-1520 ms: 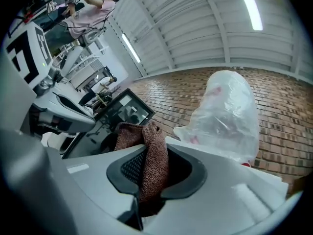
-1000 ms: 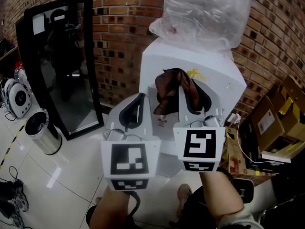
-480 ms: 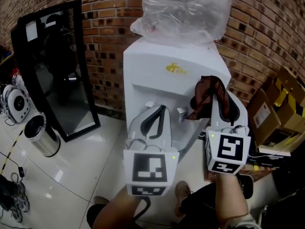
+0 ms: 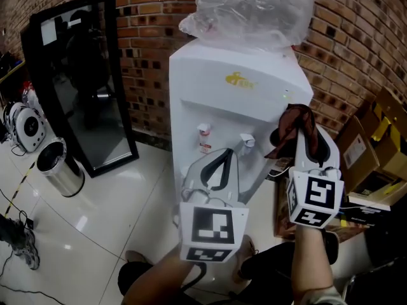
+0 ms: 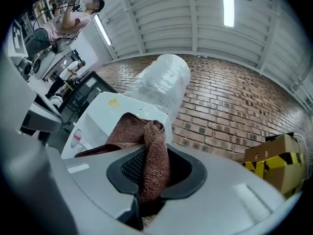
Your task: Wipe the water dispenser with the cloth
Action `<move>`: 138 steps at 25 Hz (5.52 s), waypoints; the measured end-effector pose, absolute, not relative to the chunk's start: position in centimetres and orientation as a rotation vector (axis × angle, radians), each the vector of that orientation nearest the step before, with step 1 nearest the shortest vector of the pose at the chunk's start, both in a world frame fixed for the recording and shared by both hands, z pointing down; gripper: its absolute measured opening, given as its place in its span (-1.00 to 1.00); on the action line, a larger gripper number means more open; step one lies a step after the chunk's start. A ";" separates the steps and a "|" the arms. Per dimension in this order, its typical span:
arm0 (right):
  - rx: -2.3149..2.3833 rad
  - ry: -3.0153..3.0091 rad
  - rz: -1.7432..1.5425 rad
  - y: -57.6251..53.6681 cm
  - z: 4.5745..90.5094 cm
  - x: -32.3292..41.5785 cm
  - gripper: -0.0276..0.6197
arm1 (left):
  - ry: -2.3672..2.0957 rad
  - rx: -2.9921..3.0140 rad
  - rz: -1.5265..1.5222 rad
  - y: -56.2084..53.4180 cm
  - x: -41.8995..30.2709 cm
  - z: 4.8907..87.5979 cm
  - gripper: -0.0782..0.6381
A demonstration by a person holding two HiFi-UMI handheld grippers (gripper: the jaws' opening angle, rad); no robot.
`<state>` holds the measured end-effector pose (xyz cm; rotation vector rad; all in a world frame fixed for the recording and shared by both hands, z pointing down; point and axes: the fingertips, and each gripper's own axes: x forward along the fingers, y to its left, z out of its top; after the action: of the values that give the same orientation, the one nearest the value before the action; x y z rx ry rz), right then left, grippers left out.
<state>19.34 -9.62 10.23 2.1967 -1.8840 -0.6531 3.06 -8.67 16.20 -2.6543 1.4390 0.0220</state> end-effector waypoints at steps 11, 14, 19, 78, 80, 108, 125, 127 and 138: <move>2.052 -2.151 -0.756 -7.4 9.4 11.4 -0.65 | 1.730 -2.524 -0.110 -11.2 -6.9 21.2 -0.78; 1.908 -2.222 -0.802 -8.1 9.9 6.1 -0.65 | 1.764 -2.479 -0.086 -11.2 -8.7 20.9 -0.78; 1.729 -2.317 -0.812 -9.7 10.8 -1.0 -0.65 | 1.824 -2.430 -0.075 -11.8 -11.7 20.9 -0.78; 1.919 -1.801 -0.457 -10.7 24.9 16.4 -0.66 | 1.475 -2.659 -0.164 -9.4 1.5 24.6 -0.78; 1.920 -1.827 -0.433 -10.6 25.2 15.9 -0.66 | 1.507 -2.644 -0.157 -9.8 0.6 24.4 -0.78; 1.695 -2.201 -0.521 -19.9 27.5 -4.8 -0.66 | 1.895 -2.469 -0.143 -15.4 -14.1 25.4 -0.78; 2.119 -2.182 -0.182 -18.1 26.6 5.5 -0.66 | 1.557 -2.618 -0.318 -13.2 -4.2 28.1 -0.78; 2.152 -2.163 -0.177 -17.6 26.5 6.6 -0.66 | 1.536 -2.625 -0.307 -12.9 -3.5 28.0 -0.78; 2.307 -2.011 -0.143 -14.4 26.8 12.8 -0.66 | 1.465 -2.642 -0.245 -11.7 -1.0 26.9 -0.78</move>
<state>12.83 -14.40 26.75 2.3074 -2.0109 -0.1427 -1.03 -11.70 26.89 -2.6418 1.4650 -0.2452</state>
